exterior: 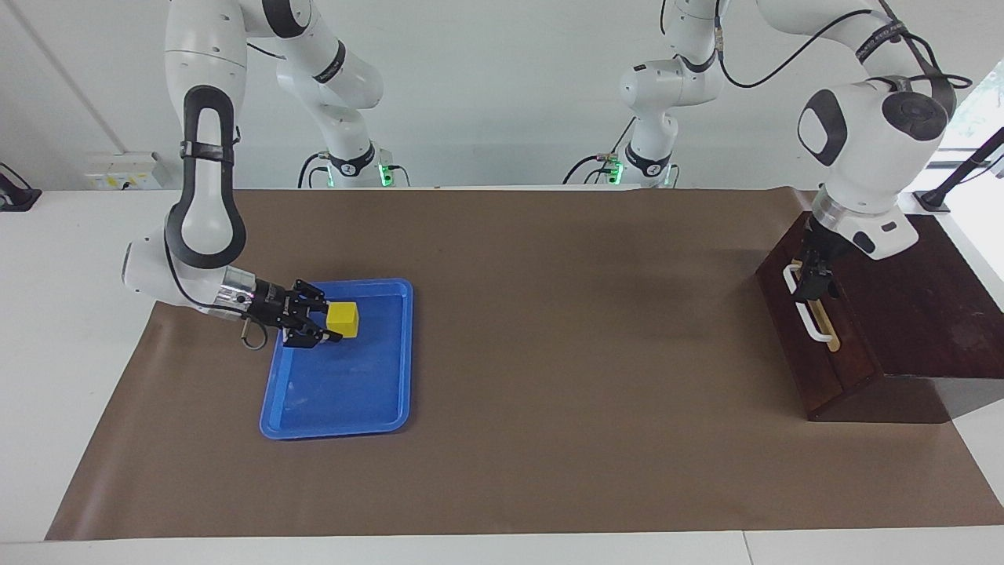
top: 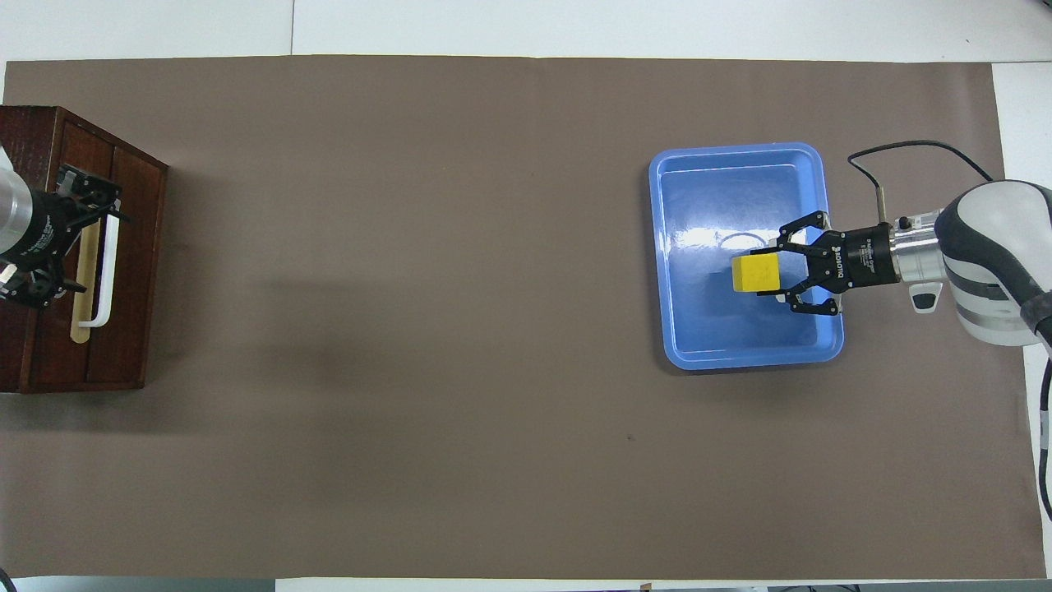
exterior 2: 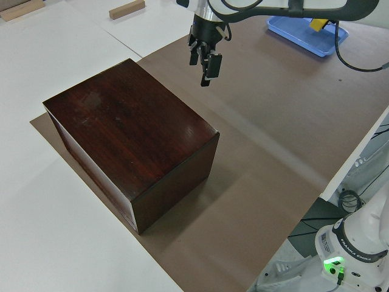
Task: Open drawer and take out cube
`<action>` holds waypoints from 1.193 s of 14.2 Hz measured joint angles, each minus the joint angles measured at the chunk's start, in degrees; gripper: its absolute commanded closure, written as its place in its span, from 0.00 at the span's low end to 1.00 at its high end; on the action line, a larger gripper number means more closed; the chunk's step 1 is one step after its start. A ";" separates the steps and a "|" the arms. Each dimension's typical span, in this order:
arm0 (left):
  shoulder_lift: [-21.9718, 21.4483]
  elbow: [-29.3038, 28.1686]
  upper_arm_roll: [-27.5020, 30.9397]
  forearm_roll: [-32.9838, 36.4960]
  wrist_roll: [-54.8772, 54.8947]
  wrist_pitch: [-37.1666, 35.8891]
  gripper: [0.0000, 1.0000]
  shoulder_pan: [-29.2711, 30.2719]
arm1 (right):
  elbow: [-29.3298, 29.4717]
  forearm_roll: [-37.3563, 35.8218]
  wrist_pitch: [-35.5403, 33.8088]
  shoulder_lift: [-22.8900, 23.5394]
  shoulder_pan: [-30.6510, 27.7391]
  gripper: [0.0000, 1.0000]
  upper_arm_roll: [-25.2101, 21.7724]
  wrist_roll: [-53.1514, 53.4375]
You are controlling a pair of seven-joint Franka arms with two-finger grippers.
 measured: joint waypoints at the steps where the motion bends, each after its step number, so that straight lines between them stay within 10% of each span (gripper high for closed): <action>1: -1.93 0.21 -0.15 -0.72 4.28 -3.45 0.00 -1.20 | -0.08 0.00 0.62 0.35 0.02 1.00 0.05 0.00; 6: -5.35 1.89 -0.30 -3.42 26.55 -11.37 0.00 -3.08 | -0.60 0.00 4.23 1.14 1.12 1.00 0.35 -0.01; 11: 2.55 12.03 -0.69 -5.75 39.64 -17.26 0.00 -2.37 | -2.48 0.00 7.94 1.20 2.15 1.00 0.39 -0.01; 12: 3.64 14.02 -0.77 -5.77 43.17 -18.25 0.00 -2.38 | -2.57 0.00 8.06 1.20 2.15 0.86 0.39 -0.03; 14: 4.00 15.15 -0.91 -5.81 46.64 -19.02 0.00 -2.38 | -2.58 -0.03 8.12 1.20 2.15 0.15 0.39 -0.04; 15: 3.93 15.26 -1.03 -5.86 47.20 -19.24 0.00 -2.42 | -2.58 -0.16 8.12 1.20 2.15 0.00 0.39 -0.06; 17: 3.18 14.90 -1.38 -5.93 47.77 -19.99 0.00 -2.55 | -2.53 -1.76 8.12 1.20 2.15 0.00 0.42 -0.14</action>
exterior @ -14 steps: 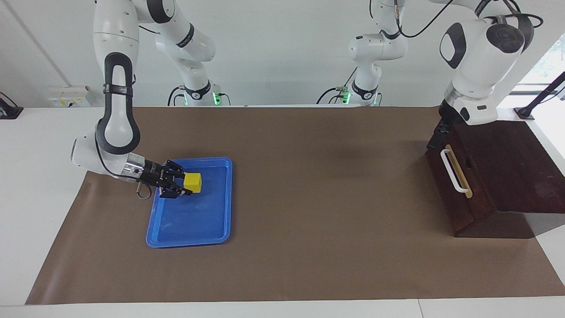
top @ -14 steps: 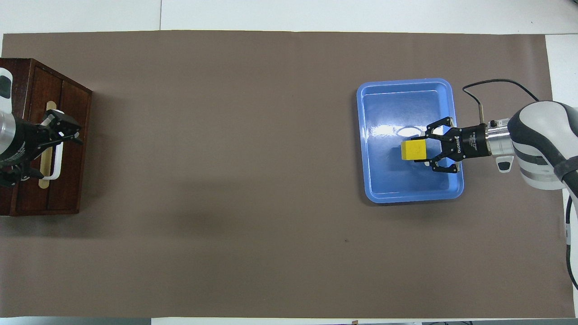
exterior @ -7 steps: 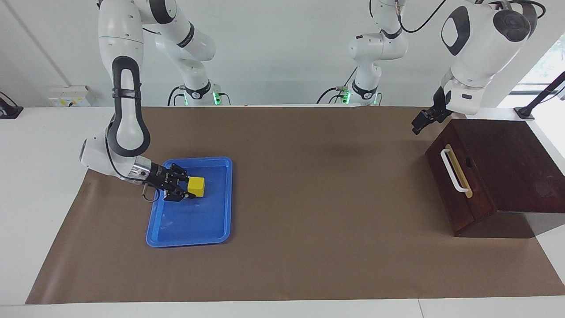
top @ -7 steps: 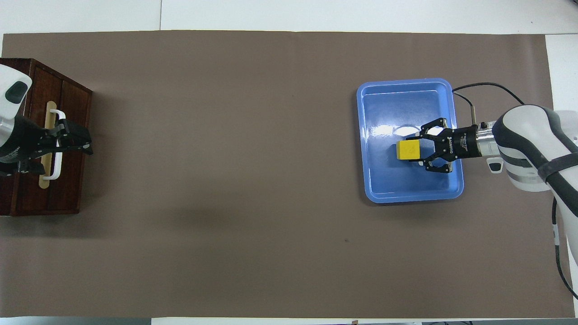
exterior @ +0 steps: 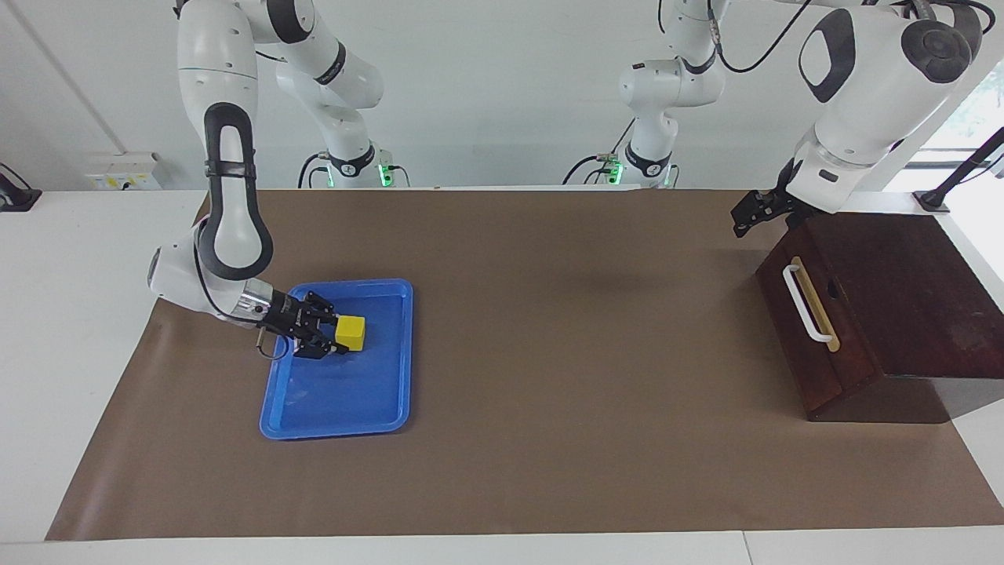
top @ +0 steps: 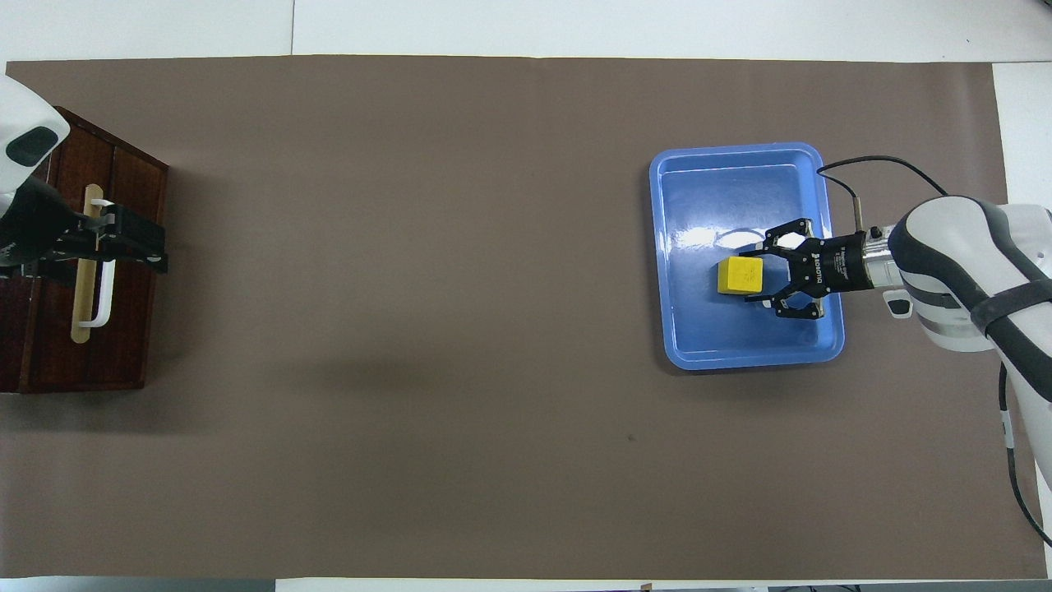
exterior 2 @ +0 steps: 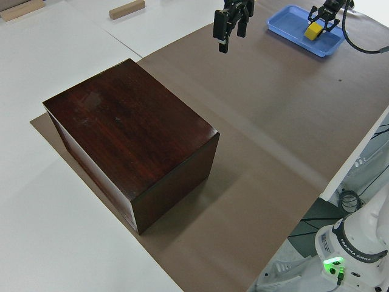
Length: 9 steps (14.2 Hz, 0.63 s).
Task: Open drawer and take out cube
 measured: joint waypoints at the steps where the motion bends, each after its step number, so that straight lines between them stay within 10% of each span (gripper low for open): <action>1: -0.84 -0.82 -0.13 -0.01 0.24 0.12 0.00 -0.03 | 0.05 -0.69 -0.03 0.00 0.00 0.00 0.04 -0.01; 9: -1.36 -2.04 -0.17 0.08 4.82 0.09 0.00 -0.73 | 6.36 -3.82 -9.31 -1.28 -0.03 0.00 0.11 4.76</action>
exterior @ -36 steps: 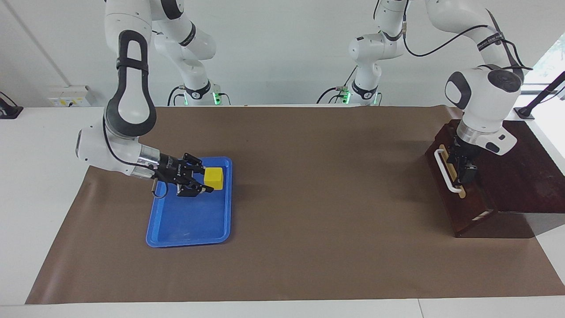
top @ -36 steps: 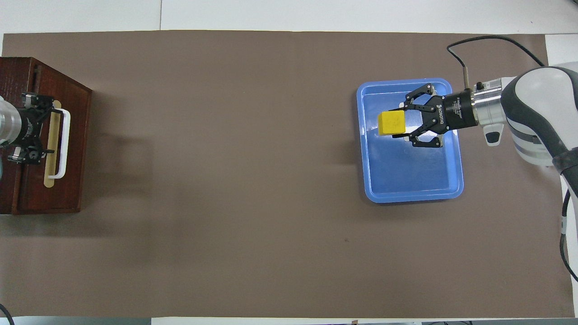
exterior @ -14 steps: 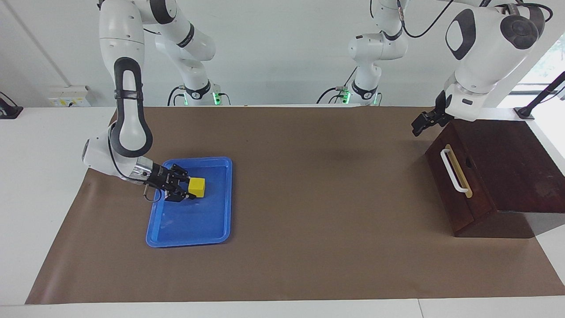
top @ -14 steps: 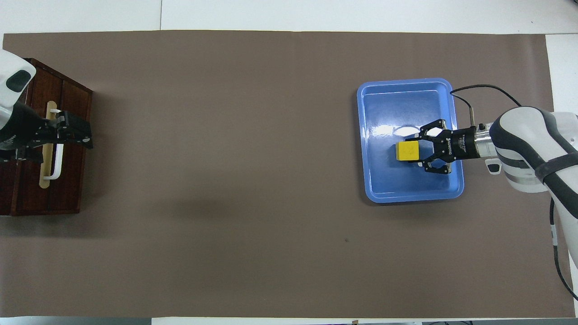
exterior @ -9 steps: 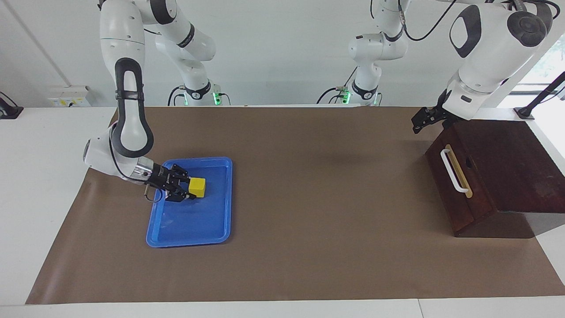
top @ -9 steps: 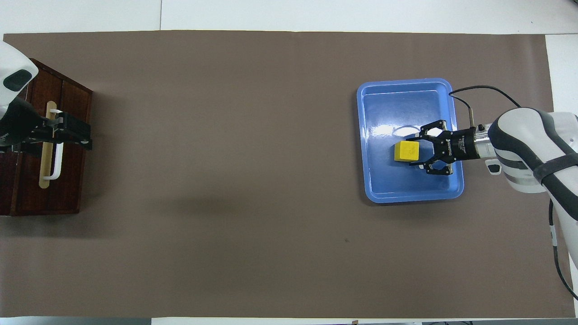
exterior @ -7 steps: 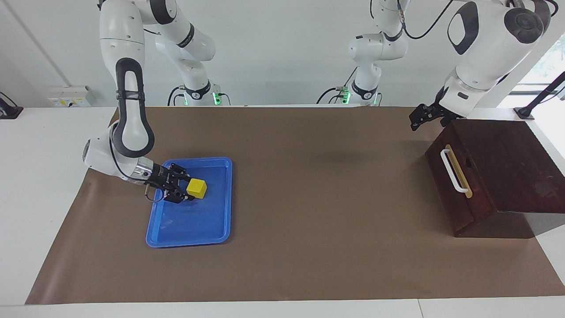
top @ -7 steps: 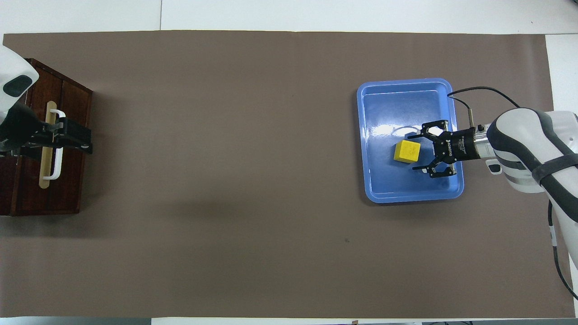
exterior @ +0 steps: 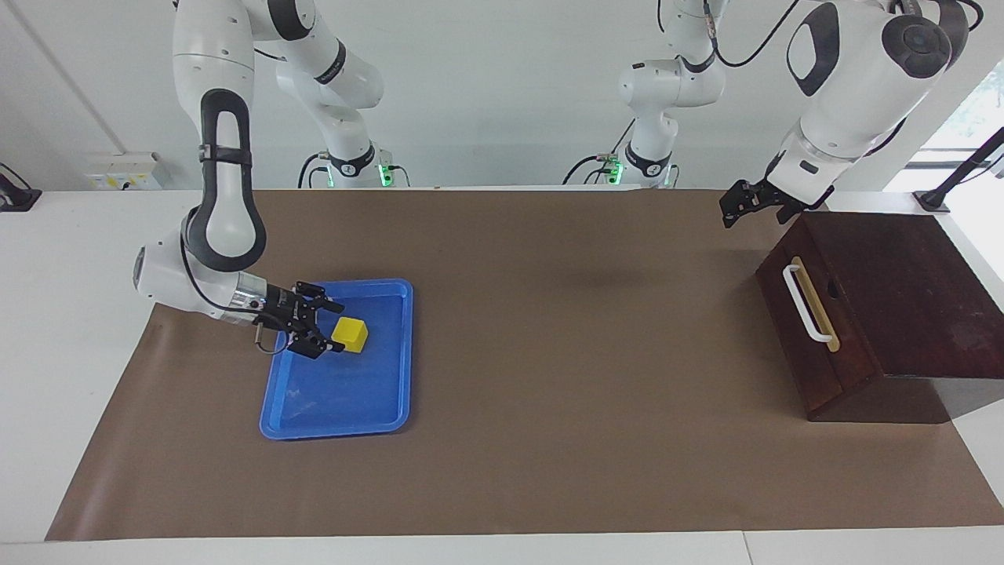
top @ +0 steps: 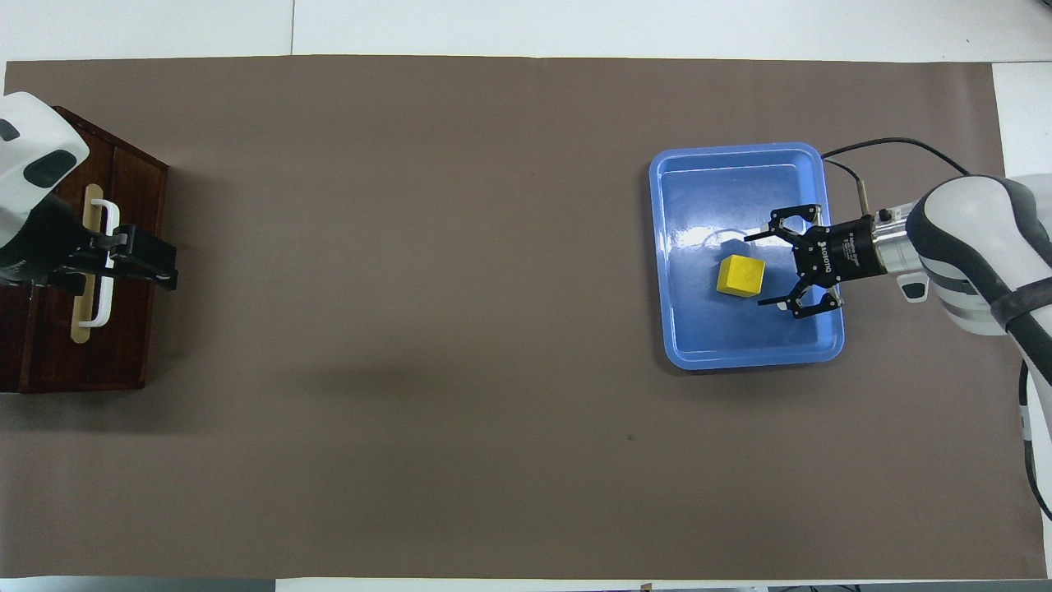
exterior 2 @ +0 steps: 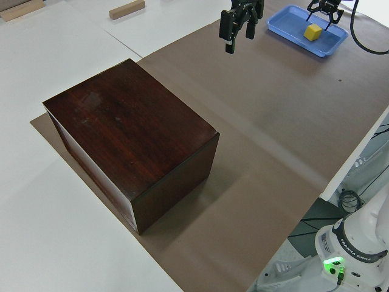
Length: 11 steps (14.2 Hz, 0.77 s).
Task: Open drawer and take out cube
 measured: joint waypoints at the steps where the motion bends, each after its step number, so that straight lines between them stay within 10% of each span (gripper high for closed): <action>1: 0.00 0.13 0.04 0.00 0.62 0.05 0.00 0.00 | 1.55 -0.36 -1.79 -0.47 0.00 0.00 0.00 1.90; 11: -0.37 1.12 0.63 0.02 1.53 0.06 0.00 0.06 | 14.62 -15.85 -16.83 -11.57 3.44 0.00 0.84 7.67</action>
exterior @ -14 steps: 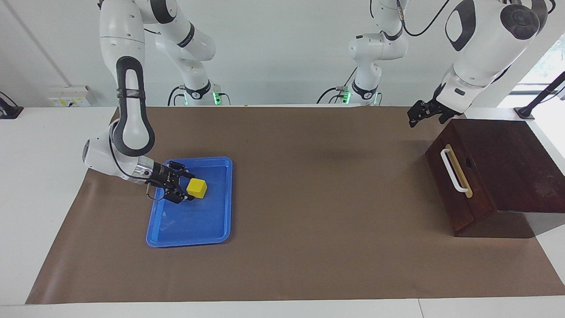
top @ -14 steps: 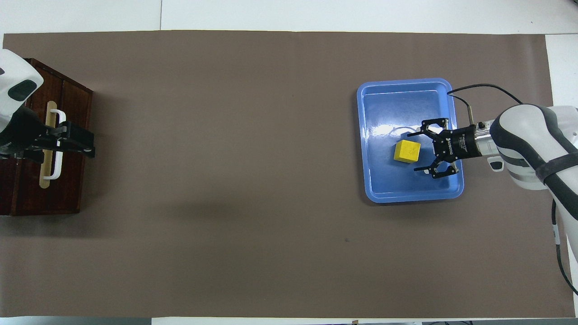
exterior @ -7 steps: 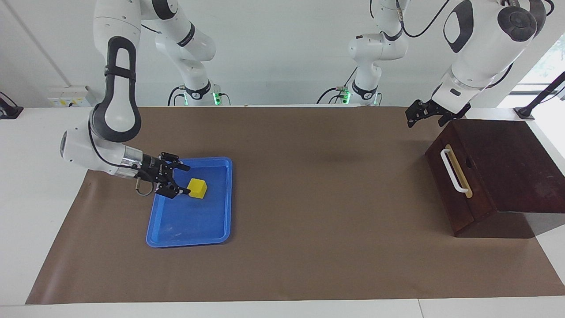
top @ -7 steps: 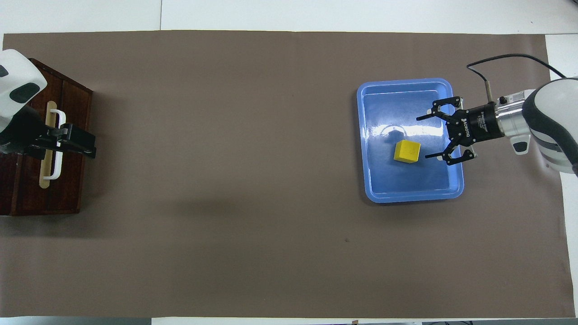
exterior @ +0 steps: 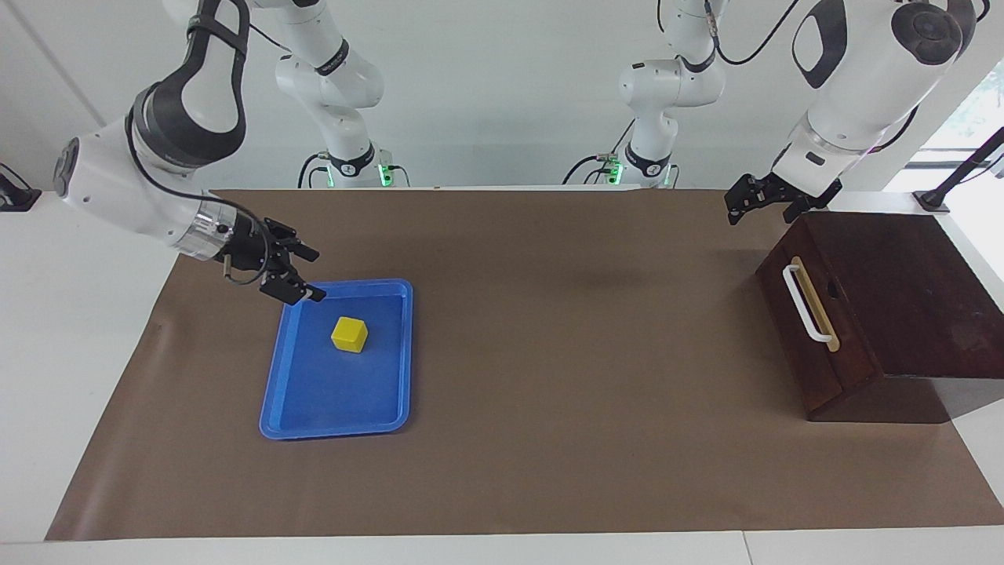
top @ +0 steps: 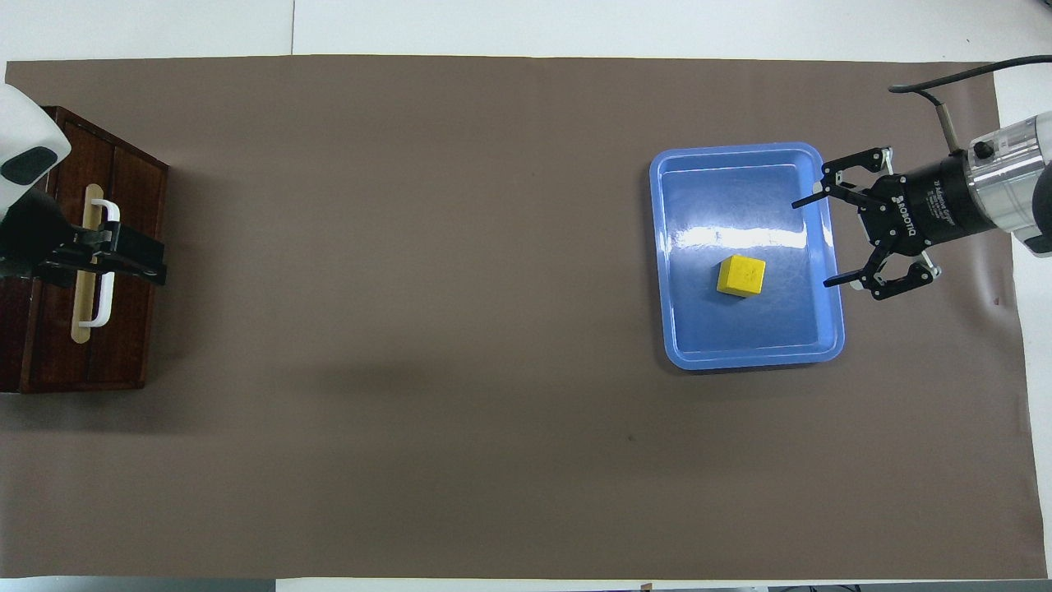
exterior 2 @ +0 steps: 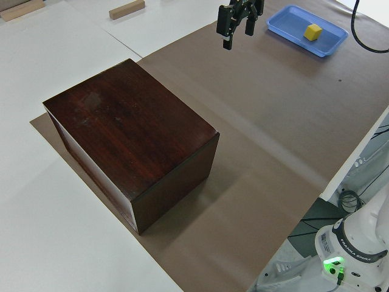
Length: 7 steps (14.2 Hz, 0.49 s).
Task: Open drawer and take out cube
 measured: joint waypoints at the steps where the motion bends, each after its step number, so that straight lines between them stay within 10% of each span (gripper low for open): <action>1: -0.15 0.00 0.08 0.00 0.01 -0.09 0.00 0.01 | 1.61 -2.99 -1.39 -0.57 1.15 0.00 0.03 -2.61; 7: -0.34 0.00 0.87 0.00 0.05 -0.17 0.00 0.02 | 3.86 -20.62 -3.12 -5.80 4.02 0.00 0.12 -36.67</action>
